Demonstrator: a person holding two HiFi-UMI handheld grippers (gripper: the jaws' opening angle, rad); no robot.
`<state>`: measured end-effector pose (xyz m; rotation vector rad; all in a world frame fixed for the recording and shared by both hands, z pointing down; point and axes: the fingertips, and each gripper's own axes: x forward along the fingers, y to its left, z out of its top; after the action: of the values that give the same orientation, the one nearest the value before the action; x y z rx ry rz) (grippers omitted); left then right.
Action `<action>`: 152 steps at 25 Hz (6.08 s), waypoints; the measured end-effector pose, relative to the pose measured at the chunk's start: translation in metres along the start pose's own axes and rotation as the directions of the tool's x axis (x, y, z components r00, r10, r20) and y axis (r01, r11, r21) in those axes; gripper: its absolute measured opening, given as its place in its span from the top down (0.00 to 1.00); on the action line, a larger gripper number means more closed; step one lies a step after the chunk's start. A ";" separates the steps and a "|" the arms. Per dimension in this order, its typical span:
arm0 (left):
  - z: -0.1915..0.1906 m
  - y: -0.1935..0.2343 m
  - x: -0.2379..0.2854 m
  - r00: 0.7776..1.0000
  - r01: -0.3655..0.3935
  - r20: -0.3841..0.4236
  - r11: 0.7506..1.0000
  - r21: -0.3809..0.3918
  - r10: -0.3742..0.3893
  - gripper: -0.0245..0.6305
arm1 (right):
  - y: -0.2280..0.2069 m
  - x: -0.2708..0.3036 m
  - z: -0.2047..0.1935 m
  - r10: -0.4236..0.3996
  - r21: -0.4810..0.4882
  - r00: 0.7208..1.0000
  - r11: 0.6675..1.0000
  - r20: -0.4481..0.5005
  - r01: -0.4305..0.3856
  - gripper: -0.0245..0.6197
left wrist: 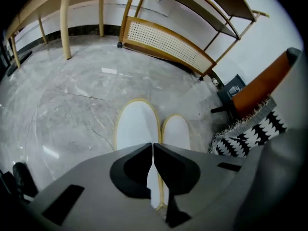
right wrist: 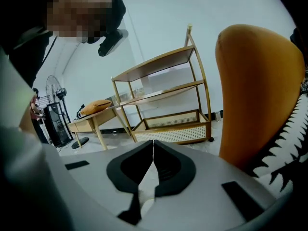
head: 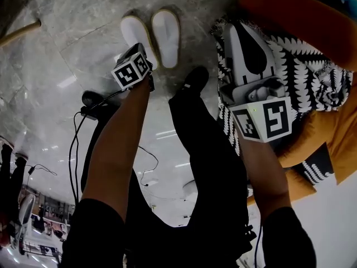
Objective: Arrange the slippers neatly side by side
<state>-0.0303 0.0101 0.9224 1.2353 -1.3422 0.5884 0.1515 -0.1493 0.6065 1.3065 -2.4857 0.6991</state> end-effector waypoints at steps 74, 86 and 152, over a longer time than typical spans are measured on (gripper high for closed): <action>0.345 -0.222 -0.904 0.332 -0.003 0.713 0.756 0.655 -0.617 0.94 | 0.264 -0.263 0.554 0.095 -0.214 0.926 0.977 0.365 -0.016 0.91; 0.303 -0.274 -0.904 0.346 -0.002 0.747 0.796 0.605 -0.567 0.94 | 0.235 -0.275 0.532 0.269 -0.231 0.924 0.950 0.273 -0.209 0.91; -0.153 -0.290 -0.976 0.400 0.117 0.718 0.809 0.576 -0.570 0.94 | 0.312 -0.648 0.303 0.241 -0.224 0.933 0.957 0.269 -0.182 0.91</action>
<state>0.0773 0.3620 -0.0388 2.3595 -1.7147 -0.1692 0.2644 0.3011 -0.0208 1.1521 -2.8802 0.3041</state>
